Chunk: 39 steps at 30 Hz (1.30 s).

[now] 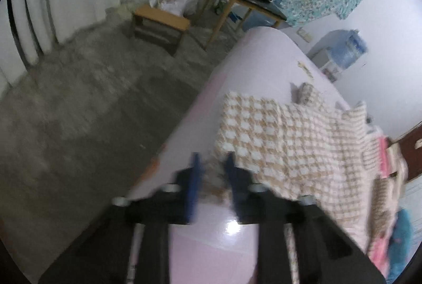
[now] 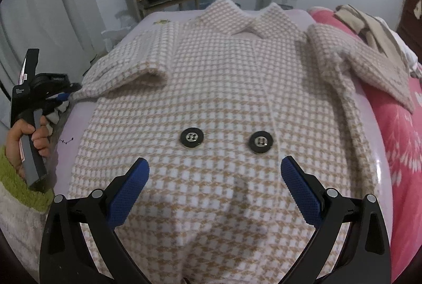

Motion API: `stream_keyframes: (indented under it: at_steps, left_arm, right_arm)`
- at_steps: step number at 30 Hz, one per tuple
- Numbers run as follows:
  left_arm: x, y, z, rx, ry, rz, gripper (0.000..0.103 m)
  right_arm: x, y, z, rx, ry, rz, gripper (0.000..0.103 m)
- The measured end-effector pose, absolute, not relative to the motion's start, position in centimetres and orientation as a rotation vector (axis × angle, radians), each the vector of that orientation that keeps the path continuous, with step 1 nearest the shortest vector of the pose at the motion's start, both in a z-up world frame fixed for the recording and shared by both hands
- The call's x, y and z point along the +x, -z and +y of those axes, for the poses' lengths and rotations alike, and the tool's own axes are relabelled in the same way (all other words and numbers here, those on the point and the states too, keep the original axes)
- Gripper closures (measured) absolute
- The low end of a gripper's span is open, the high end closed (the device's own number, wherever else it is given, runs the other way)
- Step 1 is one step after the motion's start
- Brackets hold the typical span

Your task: Fold large clothes

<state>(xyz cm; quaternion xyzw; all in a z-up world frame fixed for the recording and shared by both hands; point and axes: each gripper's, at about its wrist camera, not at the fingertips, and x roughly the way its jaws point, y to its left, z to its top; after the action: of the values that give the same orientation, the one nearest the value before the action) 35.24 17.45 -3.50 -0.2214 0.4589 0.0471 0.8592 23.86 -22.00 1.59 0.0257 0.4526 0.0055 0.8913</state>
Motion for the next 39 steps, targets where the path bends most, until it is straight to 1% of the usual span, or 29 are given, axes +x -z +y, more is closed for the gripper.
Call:
stream_keyframes:
  at_steps: [1, 4, 6, 8, 11, 12, 14, 16, 18, 20, 21, 22, 24, 25, 28, 32, 35, 39]
  left_arm:
    - [35.2, 2.9, 17.2, -0.447, -0.094, 0.951, 0.098]
    - [34.0, -1.7, 15.7, -0.410, -0.028, 0.853, 0.100]
    - [33.3, -6.0, 13.6, -0.370, 0.054, 0.771, 0.100]
    - [32.7, -10.5, 10.5, -0.340, 0.171, 0.695, 0.100]
    - [32.0, -15.1, 5.5, -0.300, 0.335, 0.623, 0.101]
    - [31.9, -16.1, 3.7, -0.287, 0.392, 0.609, 0.103]
    - [31.7, -17.4, -0.5, -0.252, 0.506, 0.600, 0.103]
    - [31.8, -17.5, -3.8, -0.212, 0.569, 0.608, 0.103]
    - [32.1, -16.0, -7.2, -0.189, 0.659, 0.636, 0.102]
    - [32.6, -13.9, -9.4, -0.197, 0.718, 0.711, 0.087]
    - [32.8, -12.6, -10.1, -0.210, 0.736, 0.751, 0.067]
    - [32.8, -11.6, -10.3, -0.236, 0.746, 0.769, 0.049]
    - [32.3, -11.0, -9.9, -0.275, 0.766, 0.754, 0.038]
    - [32.1, -10.9, -9.5, -0.283, 0.774, 0.746, 0.035]
    - [32.6, -11.1, -8.1, -0.290, 0.755, 0.739, 0.034]
    - [31.8, -10.5, -3.8, -0.256, 0.609, 0.744, 0.033]
    - [31.6, -8.5, -0.7, -0.199, 0.438, 0.796, 0.033]
    - [31.5, -3.8, 2.5, -0.182, 0.283, 0.915, 0.033]
  right_arm:
    - [23.6, -1.8, -22.3, 0.058, -0.007, 0.931, 0.007]
    - [22.9, -2.2, -23.2, 0.065, 0.013, 0.908, 0.007]
    - [22.5, -2.2, -23.9, 0.080, 0.027, 0.906, 0.007]
    - [22.3, -2.0, -25.0, 0.109, 0.042, 0.908, 0.007]
    - [21.8, -1.9, -26.5, 0.138, 0.067, 0.902, 0.007]
    - [21.6, -2.0, -27.0, 0.145, 0.076, 0.896, 0.007]
    - [21.1, -2.2, -28.0, 0.160, 0.097, 0.885, 0.007]
    - [20.7, -2.3, -28.8, 0.166, 0.117, 0.878, 0.007]
    - [20.2, -2.2, -30.0, 0.175, 0.146, 0.874, 0.007]
    - [19.6, -2.1, -31.3, 0.191, 0.177, 0.876, 0.007]
    - [19.3, -2.0, -32.1, 0.200, 0.193, 0.876, 0.007]
    - [18.9, -1.9, -33.0, 0.208, 0.211, 0.876, 0.007]
    - [18.5, -1.8, -34.1, 0.219, 0.237, 0.875, 0.007]
    - [18.3, -1.7, -34.9, 0.226, 0.251, 0.874, 0.007]
    - [18.1, -1.5, -36.3, 0.249, 0.266, 0.877, 0.007]
    - [18.5, -2.4, -37.9, 0.277, 0.247, 0.847, 0.007]
    - [19.1, -3.8, -40.1, 0.337, 0.210, 0.800, 0.007]
    - [21.1, -5.8, -45.1, 0.457, 0.182, 0.709, 0.007]
